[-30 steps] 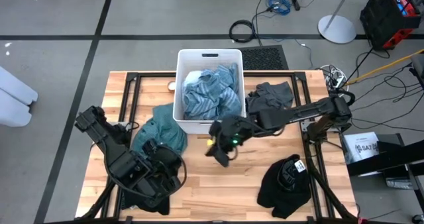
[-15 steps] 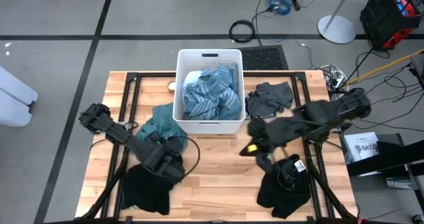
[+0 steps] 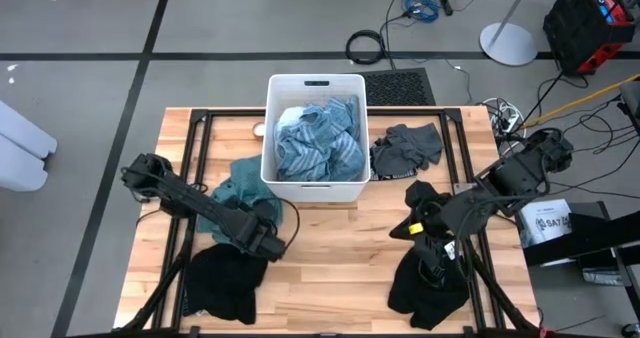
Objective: Sort clothes
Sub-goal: Put the green polo shirt into the white laundry bin
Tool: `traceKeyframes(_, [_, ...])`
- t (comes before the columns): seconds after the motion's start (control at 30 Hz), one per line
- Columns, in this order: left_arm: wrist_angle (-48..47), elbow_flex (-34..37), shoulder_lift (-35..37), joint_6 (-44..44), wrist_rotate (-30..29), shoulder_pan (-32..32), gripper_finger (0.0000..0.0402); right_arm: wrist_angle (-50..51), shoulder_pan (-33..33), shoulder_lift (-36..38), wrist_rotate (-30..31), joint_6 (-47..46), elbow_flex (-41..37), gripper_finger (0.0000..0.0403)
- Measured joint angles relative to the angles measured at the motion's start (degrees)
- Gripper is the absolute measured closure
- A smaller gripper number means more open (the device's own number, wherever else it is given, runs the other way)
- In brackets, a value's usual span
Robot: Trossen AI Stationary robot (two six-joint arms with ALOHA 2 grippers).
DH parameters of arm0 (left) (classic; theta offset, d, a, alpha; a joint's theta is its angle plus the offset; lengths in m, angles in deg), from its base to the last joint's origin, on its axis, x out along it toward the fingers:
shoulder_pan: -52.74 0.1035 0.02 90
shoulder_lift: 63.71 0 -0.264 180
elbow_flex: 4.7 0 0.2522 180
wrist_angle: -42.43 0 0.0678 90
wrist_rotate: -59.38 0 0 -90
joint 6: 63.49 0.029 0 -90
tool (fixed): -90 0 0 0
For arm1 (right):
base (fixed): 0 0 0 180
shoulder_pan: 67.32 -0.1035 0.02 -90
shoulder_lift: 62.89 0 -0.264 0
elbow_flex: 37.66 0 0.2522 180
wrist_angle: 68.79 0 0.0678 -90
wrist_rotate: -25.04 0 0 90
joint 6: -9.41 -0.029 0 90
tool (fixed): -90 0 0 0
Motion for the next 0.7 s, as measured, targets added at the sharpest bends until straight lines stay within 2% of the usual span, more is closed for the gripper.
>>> traceKeyframes(0.13, [4.93, 1.67, 0.0, 2.13, 1.08, 0.98, 0.018, 0.0, -0.83, -0.12, -0.01, -1.23, 0.0, 0.0403])
traceKeyframes(0.2, [5.77, 1.92, 0.0, 2.22, 2.08, 1.49, 0.0204, 0.02, -1.39, -0.1, -0.01, -1.66, 0.0, 0.0403])
traceKeyframes(0.27, [6.03, 1.92, 0.0, 1.83, 3.22, 1.85, 0.0246, 0.07, -2.03, -0.1, -0.03, -1.69, 0.0, 0.0403])
traceKeyframes(0.4, [6.21, 1.79, 0.0, 3.34, 6.2, 2.07, 0.0369, 0.11, -3.05, -0.1, -0.05, -1.69, 0.0, 0.0403])
traceKeyframes(0.43, [6.61, 1.66, 0.0, 3.83, 6.81, 2.01, 0.0384, 0.11, -3.21, -0.1, -0.08, -1.69, 0.0, 0.0403])
traceKeyframes(0.57, [7.51, 0.0, 0.0, 4.47, 9.59, 1.96, 0.0388, 0.11, -3.85, -0.1, -0.05, -1.69, 0.0, 0.0403])
traceKeyframes(0.7, [8.19, -5.15, 0.17, 4.84, 9.85, 1.53, 0.0396, 0.1, -4.88, 0.0, -0.03, -1.43, 0.0, 0.0403])
